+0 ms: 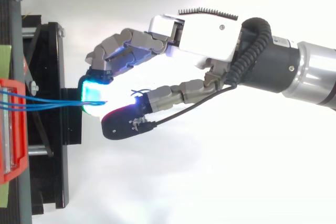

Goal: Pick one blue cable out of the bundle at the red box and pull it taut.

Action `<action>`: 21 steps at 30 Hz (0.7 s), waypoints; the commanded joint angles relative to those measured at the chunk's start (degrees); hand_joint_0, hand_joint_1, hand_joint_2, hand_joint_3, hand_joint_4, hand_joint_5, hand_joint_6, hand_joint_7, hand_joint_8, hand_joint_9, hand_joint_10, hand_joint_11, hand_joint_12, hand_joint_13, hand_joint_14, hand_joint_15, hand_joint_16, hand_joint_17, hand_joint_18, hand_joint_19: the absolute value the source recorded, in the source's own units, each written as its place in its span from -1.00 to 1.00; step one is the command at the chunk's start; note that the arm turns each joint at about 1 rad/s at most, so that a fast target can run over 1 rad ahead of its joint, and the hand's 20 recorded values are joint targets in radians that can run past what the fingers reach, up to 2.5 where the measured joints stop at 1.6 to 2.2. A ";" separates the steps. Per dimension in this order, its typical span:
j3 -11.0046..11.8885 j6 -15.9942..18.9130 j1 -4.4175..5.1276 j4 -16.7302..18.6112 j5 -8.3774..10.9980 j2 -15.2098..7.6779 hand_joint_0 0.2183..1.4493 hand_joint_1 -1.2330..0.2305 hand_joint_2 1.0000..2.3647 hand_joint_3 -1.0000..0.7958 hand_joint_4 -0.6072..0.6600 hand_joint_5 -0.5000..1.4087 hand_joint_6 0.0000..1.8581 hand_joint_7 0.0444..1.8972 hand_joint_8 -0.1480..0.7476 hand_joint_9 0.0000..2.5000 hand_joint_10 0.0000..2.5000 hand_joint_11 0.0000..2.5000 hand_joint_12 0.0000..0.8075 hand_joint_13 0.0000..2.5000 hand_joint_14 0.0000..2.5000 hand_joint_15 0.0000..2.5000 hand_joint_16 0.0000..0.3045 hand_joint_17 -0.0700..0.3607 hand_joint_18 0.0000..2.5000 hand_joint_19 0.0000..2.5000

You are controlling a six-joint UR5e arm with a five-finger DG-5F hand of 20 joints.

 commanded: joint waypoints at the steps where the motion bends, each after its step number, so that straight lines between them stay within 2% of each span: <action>1: -0.04 0.05 -0.01 0.00 0.00 0.00 -0.40 -0.40 -0.98 -0.02 0.18 -0.62 -0.04 0.02 0.16 -0.44 -0.99 -0.69 -0.08 -0.66 -1.00 -0.89 -0.63 -0.09 -0.65 -0.86; 6: 0.05 0.05 -0.01 0.00 0.00 0.00 -0.38 -0.41 -0.98 0.04 0.10 -0.61 -0.03 0.04 0.20 -0.42 -0.99 -0.69 -0.06 -0.65 -1.00 -0.89 -0.62 -0.07 -0.62 -0.87; 14: 0.05 0.40 0.08 0.00 0.00 0.00 -0.31 -0.51 -0.97 0.00 -0.04 -0.63 -0.02 0.05 0.10 -0.46 -0.99 -0.68 -0.13 -0.67 -1.00 -0.90 -0.65 -0.13 -0.65 -0.88; 21: 0.05 0.40 0.08 -0.35 0.09 1.05 -0.22 -0.55 -0.97 -0.08 -0.08 -0.64 -0.01 0.05 0.08 -0.49 -0.99 -0.69 -0.13 -0.70 -1.00 -0.91 -0.66 -0.13 -0.66 -0.90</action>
